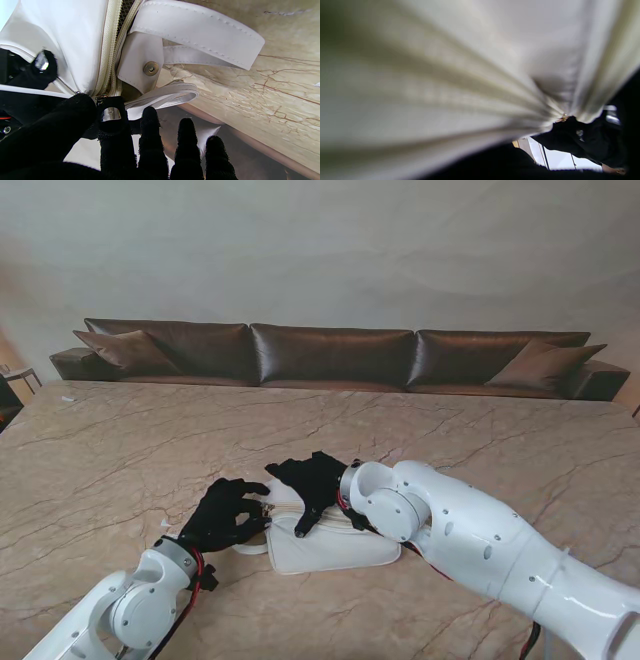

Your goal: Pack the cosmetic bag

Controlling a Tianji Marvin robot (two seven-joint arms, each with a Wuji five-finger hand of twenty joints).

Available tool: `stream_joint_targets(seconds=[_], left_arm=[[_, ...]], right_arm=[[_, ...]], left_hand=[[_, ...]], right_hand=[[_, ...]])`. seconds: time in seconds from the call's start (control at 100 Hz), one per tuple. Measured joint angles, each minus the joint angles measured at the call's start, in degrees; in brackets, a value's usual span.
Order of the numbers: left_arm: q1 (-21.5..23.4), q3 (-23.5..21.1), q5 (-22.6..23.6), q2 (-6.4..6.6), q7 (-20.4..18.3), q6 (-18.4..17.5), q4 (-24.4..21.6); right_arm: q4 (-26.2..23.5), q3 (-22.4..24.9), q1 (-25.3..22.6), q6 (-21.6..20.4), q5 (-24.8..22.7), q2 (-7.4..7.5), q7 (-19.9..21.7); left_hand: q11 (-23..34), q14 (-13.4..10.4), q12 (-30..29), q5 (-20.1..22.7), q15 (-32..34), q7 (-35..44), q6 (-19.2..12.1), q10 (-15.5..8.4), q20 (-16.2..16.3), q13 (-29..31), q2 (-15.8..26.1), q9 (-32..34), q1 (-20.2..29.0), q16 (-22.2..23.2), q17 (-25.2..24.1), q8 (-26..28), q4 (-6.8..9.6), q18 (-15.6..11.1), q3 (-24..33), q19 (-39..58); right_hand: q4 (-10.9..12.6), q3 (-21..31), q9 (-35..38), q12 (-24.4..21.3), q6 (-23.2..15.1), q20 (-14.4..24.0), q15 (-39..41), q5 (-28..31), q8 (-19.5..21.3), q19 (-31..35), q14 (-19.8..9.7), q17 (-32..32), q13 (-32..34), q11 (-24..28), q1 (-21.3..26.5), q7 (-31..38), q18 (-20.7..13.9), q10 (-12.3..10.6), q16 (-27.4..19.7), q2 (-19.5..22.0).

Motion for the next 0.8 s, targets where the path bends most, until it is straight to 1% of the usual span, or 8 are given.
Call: stream_joint_targets(seconds=[0.07, 0.15, 0.22, 0.34, 0.43, 0.49, 0.57, 0.8], left_arm=[[0.0, 0.0, 0.0, -0.02, 0.0, 0.0, 0.0], [0.1, 0.0, 0.0, -0.03, -0.1, 0.1, 0.0], [0.1, 0.0, 0.1, -0.04, -0.1, 0.2, -0.2], [0.3, 0.0, 0.6, -0.06, -0.5, 1.1, -0.6], [0.3, 0.1, 0.8, -0.08, -0.5, 1.6, -0.7], [0.2, 0.2, 0.8, -0.10, -0.6, 1.8, -0.7], [0.2, 0.2, 0.8, -0.10, -1.0, 1.9, -0.6], [0.1, -0.5, 0.4, -0.16, -2.1, 1.2, -0.4]], right_arm=[[0.8, -0.9, 0.2, 0.0, -1.2, -0.39, -1.6], [0.9, -0.4, 0.0, 0.0, -1.2, -0.85, -2.5], [1.8, 1.2, -1.1, -1.3, -1.6, -1.53, -6.3], [2.6, 3.6, -3.1, -4.6, -1.6, -2.03, -8.3], [2.5, 4.2, -3.1, -6.5, -0.4, -2.03, -7.5], [2.6, 4.7, -3.3, -7.9, 0.6, -2.03, -7.2], [3.1, 5.6, -3.7, -9.1, 2.0, -2.01, -6.5], [5.2, 10.8, -6.5, -11.7, 8.4, -2.49, -6.3]], left_hand=[[0.3, 0.0, 0.7, 0.0, 0.0, 0.0, 0.5, 0.0, 0.0, 0.0, 0.0, 1.0, 0.0, 0.0, 0.0, 0.0, 0.00, 0.0, -0.6, 0.0], [0.3, 0.0, 0.6, 0.0, 0.0, 0.0, 0.7, 0.0, 0.0, 0.0, 0.0, 1.0, 0.0, 0.0, 0.0, 0.0, 0.00, 0.0, -0.8, 0.0], [1.0, 0.0, 0.9, -0.1, 0.0, 0.0, 0.8, 0.0, 0.0, 0.0, 0.0, 1.1, 0.0, 0.0, 0.0, 0.0, 0.00, 0.0, -0.8, 0.0], [2.6, 0.0, 1.9, -0.1, 0.0, -0.1, -1.5, 0.0, -0.1, 0.0, 0.0, 2.9, 0.0, 0.0, 0.0, 0.0, 0.00, 0.0, -1.0, -0.4], [1.2, 0.0, 1.0, -0.2, 0.0, -1.1, -3.1, 0.0, -1.3, 0.0, 0.0, 2.0, 0.0, 0.0, 0.0, 0.0, 0.00, 0.0, -1.9, -1.2], [0.3, 0.0, 0.8, -0.7, -0.4, -2.8, -3.8, 0.0, -2.8, -0.1, 0.0, 0.7, 0.0, 0.0, 0.1, -0.7, -0.04, 0.0, -2.4, -1.9], [-0.4, 0.0, 0.7, -2.4, -0.7, -5.4, -5.1, 0.0, -5.1, -2.0, 0.0, -1.4, -0.1, 0.0, 0.2, -2.9, -0.13, 0.0, -3.2, -2.7], [-1.6, 0.0, 0.0, -7.7, -1.9, -11.8, -6.9, 0.0, -9.1, -3.1, 0.0, -3.6, 0.1, 0.0, 0.6, -7.9, -0.13, 0.0, -4.5, -3.5]], right_hand=[[1.4, -1.8, 4.1, 4.1, -5.1, 2.8, 4.1, 2.7, 11.3, 4.6, -3.0, 3.7, 5.6, 7.2, 2.1, 8.8, -0.6, -3.4, 3.7, 1.8], [3.8, -3.6, 15.3, 8.5, -13.2, 6.0, 10.6, 9.0, 14.9, 11.2, -6.3, 11.0, 13.2, 10.7, 7.0, 19.8, -1.1, -7.6, 8.8, 6.2], [2.3, -3.5, 27.5, 11.7, -20.2, 6.9, 17.1, 16.2, 14.7, 17.3, -7.9, 17.1, 20.0, 12.7, 9.1, 28.5, -1.2, -11.1, 12.4, 6.1], [-4.4, -2.6, 39.9, 16.5, -21.2, 8.2, 26.2, 24.2, 9.2, 26.3, -9.0, 24.8, 29.6, 12.9, 15.8, 30.9, -1.4, -11.1, 16.1, 2.5], [-7.0, -2.6, 45.7, 20.2, -24.3, 9.2, 33.6, 32.0, 13.3, 33.2, -9.1, 29.5, 33.9, 13.7, 21.5, 31.0, -1.8, -9.6, 19.1, 0.9], [-7.1, -2.6, 47.3, 23.2, -24.7, 10.5, 37.9, 34.2, 21.3, 37.1, -9.1, 31.9, 34.7, 15.2, 22.5, 31.0, -2.0, -9.3, 21.0, -0.3], [-6.9, -2.6, 48.0, 26.7, -24.9, 12.5, 42.1, 35.1, 26.9, 41.5, -9.1, 35.0, 35.7, 18.1, 22.6, 31.0, -2.0, -9.3, 23.9, 0.1], [-2.9, -2.6, 51.1, 31.7, -25.2, 15.4, 48.6, 37.0, 33.1, 45.9, -9.2, 41.5, 39.4, 22.6, 22.6, 31.0, 0.8, -8.9, 29.6, 0.5]])
